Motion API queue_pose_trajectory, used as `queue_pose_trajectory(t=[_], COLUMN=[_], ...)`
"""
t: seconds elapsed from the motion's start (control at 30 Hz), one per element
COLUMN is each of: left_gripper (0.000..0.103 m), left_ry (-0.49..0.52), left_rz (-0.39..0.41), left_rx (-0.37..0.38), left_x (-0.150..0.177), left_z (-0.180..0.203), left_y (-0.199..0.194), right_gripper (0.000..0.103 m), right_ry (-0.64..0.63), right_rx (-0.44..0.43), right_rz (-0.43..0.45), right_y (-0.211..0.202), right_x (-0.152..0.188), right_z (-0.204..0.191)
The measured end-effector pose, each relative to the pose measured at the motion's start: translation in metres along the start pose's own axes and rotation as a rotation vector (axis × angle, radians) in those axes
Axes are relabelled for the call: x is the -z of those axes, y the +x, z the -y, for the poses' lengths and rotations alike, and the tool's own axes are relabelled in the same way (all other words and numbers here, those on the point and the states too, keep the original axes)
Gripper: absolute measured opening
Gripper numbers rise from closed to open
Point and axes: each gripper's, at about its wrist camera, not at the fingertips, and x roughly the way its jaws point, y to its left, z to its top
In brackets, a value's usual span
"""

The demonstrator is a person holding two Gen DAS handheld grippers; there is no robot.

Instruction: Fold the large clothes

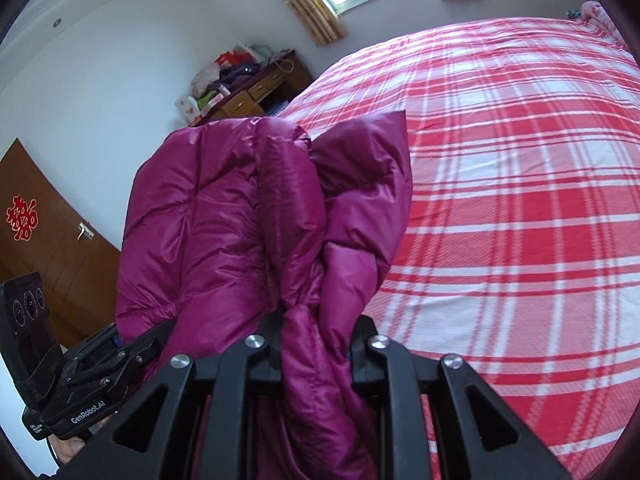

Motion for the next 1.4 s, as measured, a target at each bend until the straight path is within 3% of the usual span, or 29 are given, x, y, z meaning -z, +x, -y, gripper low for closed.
queue_pose_trajectory(t=[0.37,0.6,0.67,0.73,0.83,0.87,1.07,1.13,1.2,1.4], left_gripper=[0.045,0.061,0.077,0.083,0.084,0.084,0.084,0.084,0.084,0.084], left_ry=[-0.044,-0.06,-0.065,-0.065,-0.087,-0.086,-0.026,-0.019,-0.017,-0.008], left_rz=[-0.028,-0.033,-0.029,-0.019,-0.021,-0.021,0.02,0.06,0.107,0.226], left_rx=[-0.019,-0.041,-0.067,-0.097,-0.088,-0.086,-0.107,-0.105,-0.097,-0.106], left_x=[0.019,0.024,0.026,0.028,0.027,0.027,0.023,0.019,0.014,0.002], left_z=[-0.026,-0.03,-0.033,-0.036,-0.038,-0.038,-0.028,-0.027,-0.025,-0.017], left_y=[0.007,0.015,0.017,0.018,0.013,0.01,-0.014,-0.03,-0.047,-0.093], right_gripper=[0.022,0.026,0.03,0.034,0.043,0.048,0.055,0.062,0.08,0.083], right_ry=[-0.022,-0.007,-0.005,0.002,0.01,0.006,-0.022,-0.036,-0.052,-0.165], right_rx=[0.016,0.04,0.048,0.052,0.068,0.079,0.131,0.157,0.173,0.235], right_rz=[-0.058,-0.072,-0.076,-0.081,-0.077,-0.069,-0.027,0.018,0.085,0.235], right_y=[0.045,0.05,0.052,0.054,0.053,0.05,0.032,0.015,-0.006,-0.061], right_x=[0.0,-0.001,0.002,0.002,0.002,0.002,0.002,0.003,0.004,0.01], right_z=[-0.009,-0.002,0.0,0.003,0.005,0.005,-0.007,-0.014,-0.025,-0.073])
